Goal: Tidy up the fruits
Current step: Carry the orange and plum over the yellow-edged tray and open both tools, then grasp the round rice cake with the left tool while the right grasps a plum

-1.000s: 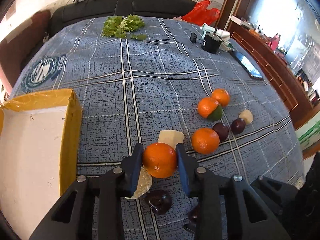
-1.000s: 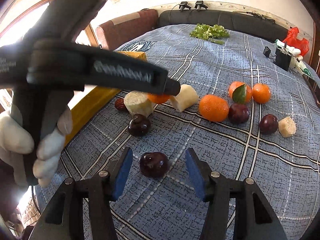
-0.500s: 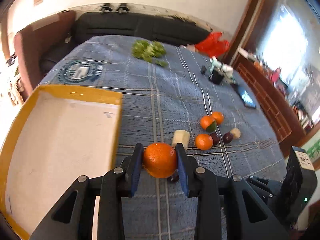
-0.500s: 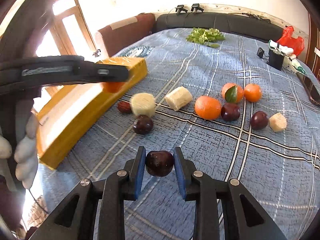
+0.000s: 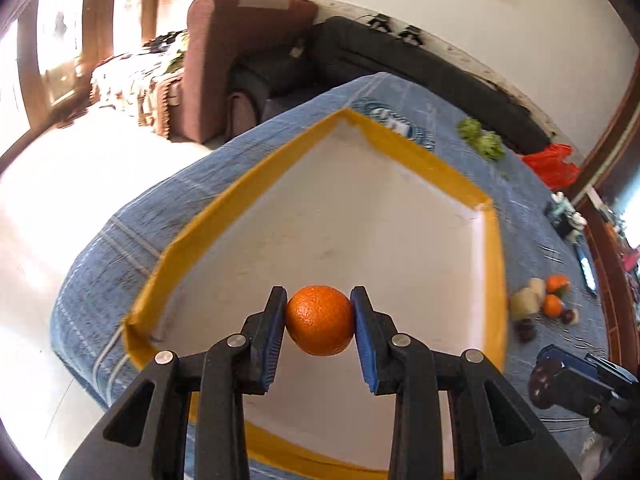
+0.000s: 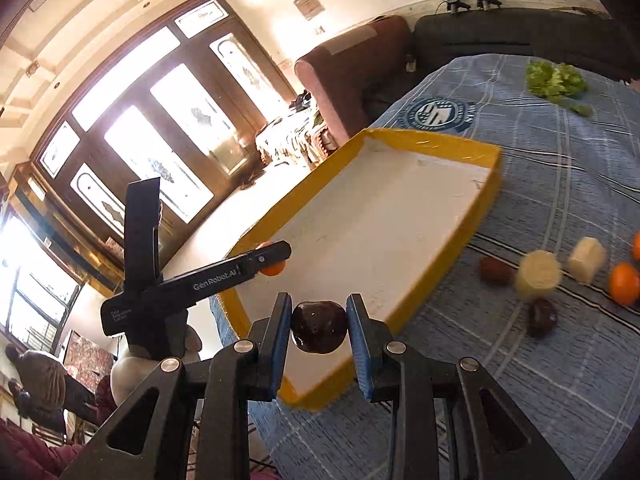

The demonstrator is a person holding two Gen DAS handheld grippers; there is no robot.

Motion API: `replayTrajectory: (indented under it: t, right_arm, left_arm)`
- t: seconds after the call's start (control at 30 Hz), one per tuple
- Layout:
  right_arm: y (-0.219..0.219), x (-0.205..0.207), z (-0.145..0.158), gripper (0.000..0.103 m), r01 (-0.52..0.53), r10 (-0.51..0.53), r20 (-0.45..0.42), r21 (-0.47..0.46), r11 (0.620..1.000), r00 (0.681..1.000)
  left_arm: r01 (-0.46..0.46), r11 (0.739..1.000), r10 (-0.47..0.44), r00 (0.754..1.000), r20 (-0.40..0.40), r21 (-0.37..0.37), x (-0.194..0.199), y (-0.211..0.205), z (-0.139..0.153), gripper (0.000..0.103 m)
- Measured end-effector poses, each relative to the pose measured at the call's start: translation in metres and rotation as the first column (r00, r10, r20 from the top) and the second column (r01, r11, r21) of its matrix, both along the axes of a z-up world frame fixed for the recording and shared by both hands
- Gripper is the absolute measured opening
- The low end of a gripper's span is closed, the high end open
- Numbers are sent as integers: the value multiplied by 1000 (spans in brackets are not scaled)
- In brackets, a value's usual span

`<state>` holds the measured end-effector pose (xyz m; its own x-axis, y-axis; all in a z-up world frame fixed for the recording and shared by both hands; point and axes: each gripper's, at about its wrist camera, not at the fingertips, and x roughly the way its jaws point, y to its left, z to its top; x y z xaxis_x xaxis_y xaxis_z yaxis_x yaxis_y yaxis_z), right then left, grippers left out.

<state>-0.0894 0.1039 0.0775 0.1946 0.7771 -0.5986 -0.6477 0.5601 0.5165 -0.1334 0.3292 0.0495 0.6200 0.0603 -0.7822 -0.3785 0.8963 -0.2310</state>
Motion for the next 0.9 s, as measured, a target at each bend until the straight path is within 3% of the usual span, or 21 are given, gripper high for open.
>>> replayTrajectory:
  t: [0.2,0.3,0.37,0.4,0.5,0.57,0.63,0.7,0.77,0.9]
  right_arm:
    - [73,-9,-30,32,-82,82,-8,-104,991,997]
    - [89,-16,-41,32,-91,95,16,-164,982,995]
    - [92,-17,-44,34,-84,93,38,-192,978,995]
    - [93,-17,-44,34,-80,91,47,-199,977,995]
    - [82,-19,-38,35,-78,91,62,-187,979,994]
    - [70,-20,-29,36,-71,84,79,-164,984,993]
    - [55,-21,-18,37,-47,61,100,-137,990,993]
    - [31,-21,-6,40,-8,20,119,-98,995,993]
    - [4,-18,3,50,42,-33,134,-64,997,990]
    - [-52,-8,14,57,152,-145,156,-29,988,977]
  left_arm:
    - [-37,999,37,999,0,13,-4,17,-7,32]
    - [-30,999,30,1000,7,-21,-1,17,-7,34]
    - [-38,999,38,999,18,-28,-1,16,-5,38]
    - [-46,999,47,999,23,-26,-1,15,-3,44]
    - [-62,998,63,997,47,-33,-3,13,4,52]
    - [-60,995,66,995,76,-76,-7,14,8,62]
    - [-65,983,82,992,96,-170,-11,19,11,81]
    - [-30,952,79,985,151,-303,-18,19,13,81]
    - [38,930,36,980,194,-366,-22,8,18,81]
    - [113,952,-45,971,236,-285,-25,-31,36,81]
